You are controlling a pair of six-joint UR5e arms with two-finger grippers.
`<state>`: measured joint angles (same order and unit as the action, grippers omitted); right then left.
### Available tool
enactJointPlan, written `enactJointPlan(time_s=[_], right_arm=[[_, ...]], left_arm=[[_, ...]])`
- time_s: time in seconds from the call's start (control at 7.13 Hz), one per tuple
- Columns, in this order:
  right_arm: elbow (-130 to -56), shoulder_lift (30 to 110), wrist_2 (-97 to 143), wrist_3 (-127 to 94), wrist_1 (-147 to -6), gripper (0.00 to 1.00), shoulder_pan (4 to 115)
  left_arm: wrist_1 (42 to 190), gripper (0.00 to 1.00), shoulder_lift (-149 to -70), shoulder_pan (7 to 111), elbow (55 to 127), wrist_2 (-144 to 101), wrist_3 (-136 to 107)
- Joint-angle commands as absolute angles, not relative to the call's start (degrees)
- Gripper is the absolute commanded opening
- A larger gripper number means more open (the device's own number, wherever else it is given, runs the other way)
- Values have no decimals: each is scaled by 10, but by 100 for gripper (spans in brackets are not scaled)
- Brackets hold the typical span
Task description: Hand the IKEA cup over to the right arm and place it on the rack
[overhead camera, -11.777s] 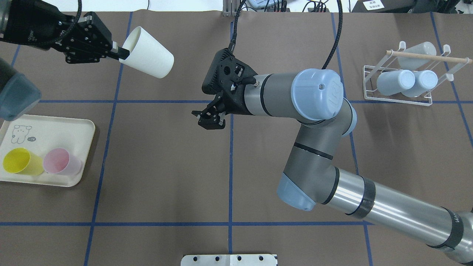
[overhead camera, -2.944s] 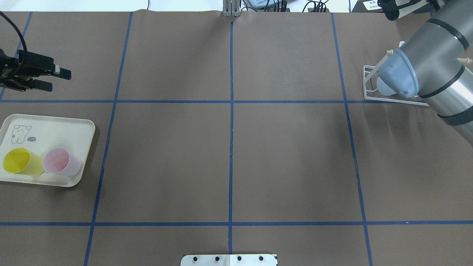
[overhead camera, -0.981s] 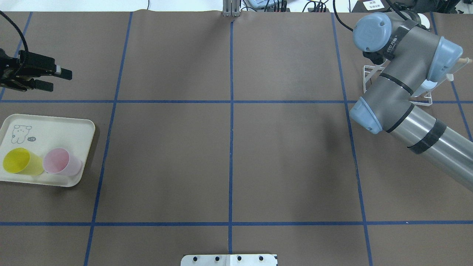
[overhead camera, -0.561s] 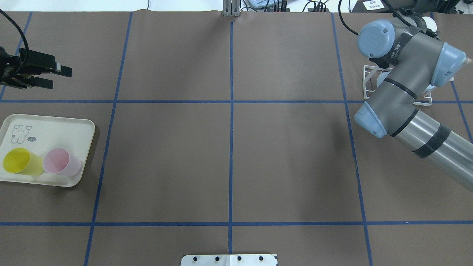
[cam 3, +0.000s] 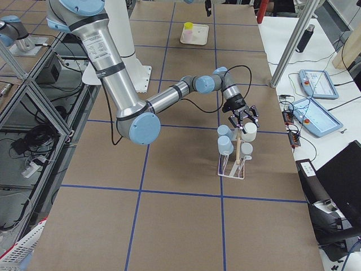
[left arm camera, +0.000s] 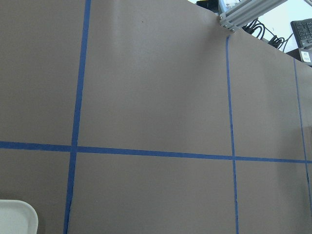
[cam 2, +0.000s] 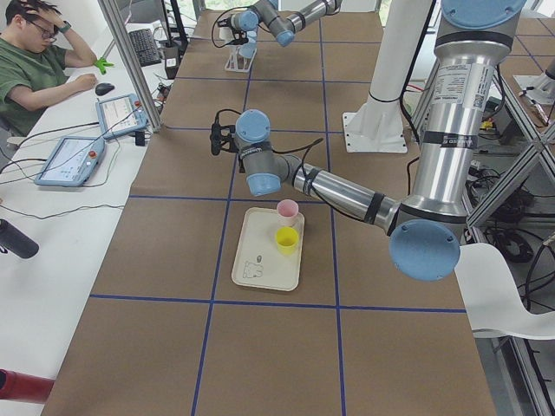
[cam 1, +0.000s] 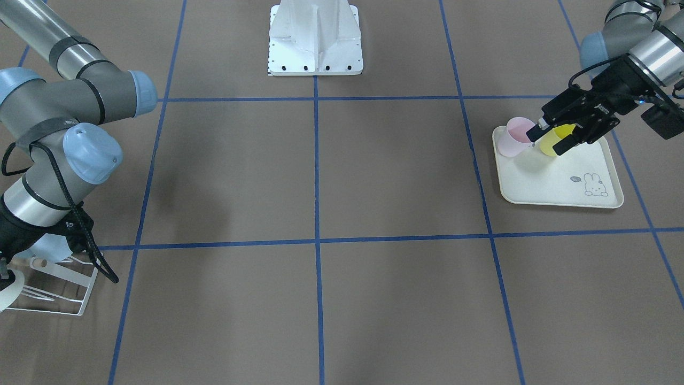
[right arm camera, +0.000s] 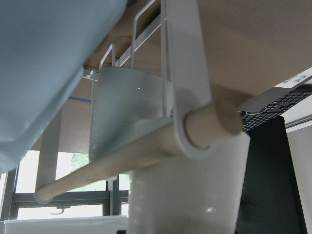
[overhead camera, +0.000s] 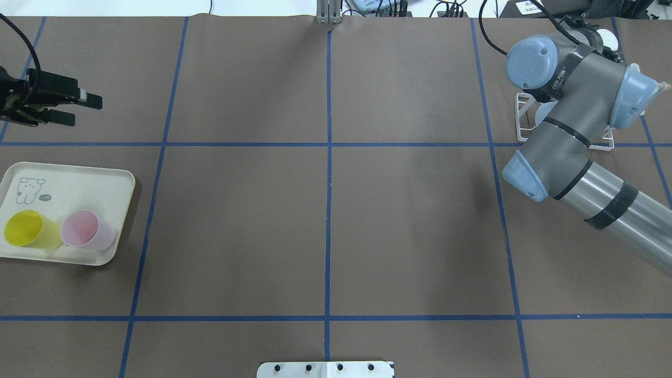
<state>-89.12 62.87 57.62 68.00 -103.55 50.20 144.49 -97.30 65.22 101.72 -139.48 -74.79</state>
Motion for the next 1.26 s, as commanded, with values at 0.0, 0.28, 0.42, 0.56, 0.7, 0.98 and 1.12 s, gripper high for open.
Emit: enactJointPlan(time_s=[0.0, 0.28, 0.42, 0.56, 0.7, 0.98, 1.12], right_arm=[[-890, 633, 572, 668, -1036, 62, 495], [-889, 637, 570, 658, -1036, 81, 482], [-888, 635, 570, 658, -1035, 88, 479], [-886, 634, 570, 659, -1035, 93, 478], [-885, 632, 570, 660, -1035, 98, 478], [-887, 626, 570, 660, -1035, 98, 480], [-893, 614, 571, 663, -1035, 98, 491]], left_arm=[[1445, 100, -973, 652, 1017, -1395, -748], [1445, 100, -973, 652, 1017, -1395, -748], [1445, 100, -973, 652, 1017, -1395, -748], [1445, 100, -973, 652, 1016, -1395, -748], [1445, 100, -973, 652, 1016, -1395, -748], [1445, 100, -974, 651, 1015, -1394, -748], [1445, 100, -973, 651, 1015, -1394, -748]])
